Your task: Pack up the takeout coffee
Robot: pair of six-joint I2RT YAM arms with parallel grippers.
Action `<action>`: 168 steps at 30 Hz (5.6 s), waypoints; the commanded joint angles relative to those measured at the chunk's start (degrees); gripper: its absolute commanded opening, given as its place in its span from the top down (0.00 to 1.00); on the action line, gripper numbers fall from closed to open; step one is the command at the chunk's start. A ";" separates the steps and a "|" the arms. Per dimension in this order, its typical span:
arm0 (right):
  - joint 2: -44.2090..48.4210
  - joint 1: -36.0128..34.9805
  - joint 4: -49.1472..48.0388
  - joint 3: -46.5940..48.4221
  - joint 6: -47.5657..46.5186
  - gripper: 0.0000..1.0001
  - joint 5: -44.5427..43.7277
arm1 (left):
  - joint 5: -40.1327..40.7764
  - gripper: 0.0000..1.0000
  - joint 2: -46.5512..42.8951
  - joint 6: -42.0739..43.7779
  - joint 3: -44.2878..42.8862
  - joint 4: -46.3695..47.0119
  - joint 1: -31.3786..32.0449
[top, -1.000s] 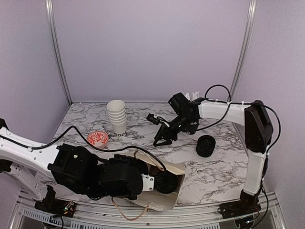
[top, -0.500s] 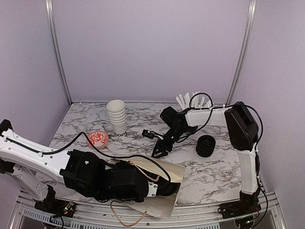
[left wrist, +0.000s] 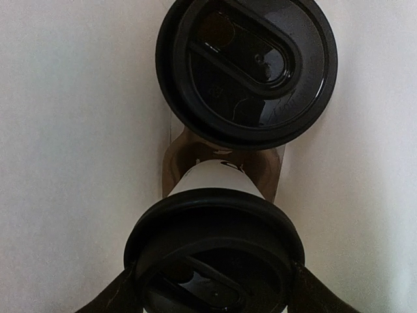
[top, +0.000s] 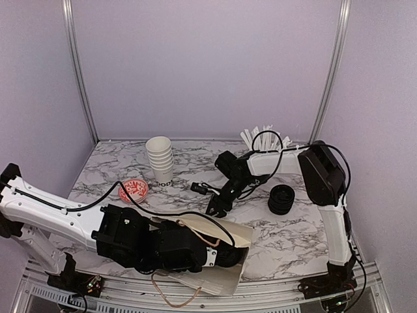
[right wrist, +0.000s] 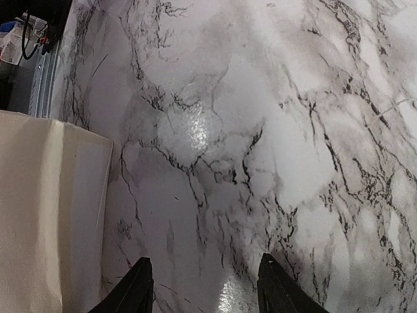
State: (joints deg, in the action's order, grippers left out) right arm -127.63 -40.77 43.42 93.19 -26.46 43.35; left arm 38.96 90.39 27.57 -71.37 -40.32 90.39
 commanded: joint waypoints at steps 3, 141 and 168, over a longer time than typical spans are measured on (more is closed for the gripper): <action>-1.99 -0.62 2.63 2.55 -1.37 0.47 5.18 | -0.63 0.50 1.10 1.16 1.00 1.38 -1.13; 39.31 30.27 7.99 2.86 -4.43 0.63 -6.92 | -26.67 0.22 -13.74 -18.72 -24.27 19.35 -29.34; 30.78 30.40 -0.71 3.05 4.82 0.69 -20.25 | -14.14 0.20 -29.57 -27.13 -1.33 28.89 -29.39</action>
State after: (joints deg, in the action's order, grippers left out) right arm -97.49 -10.68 44.01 93.73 -22.92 24.27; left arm 24.45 60.99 0.82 -73.65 -13.41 61.21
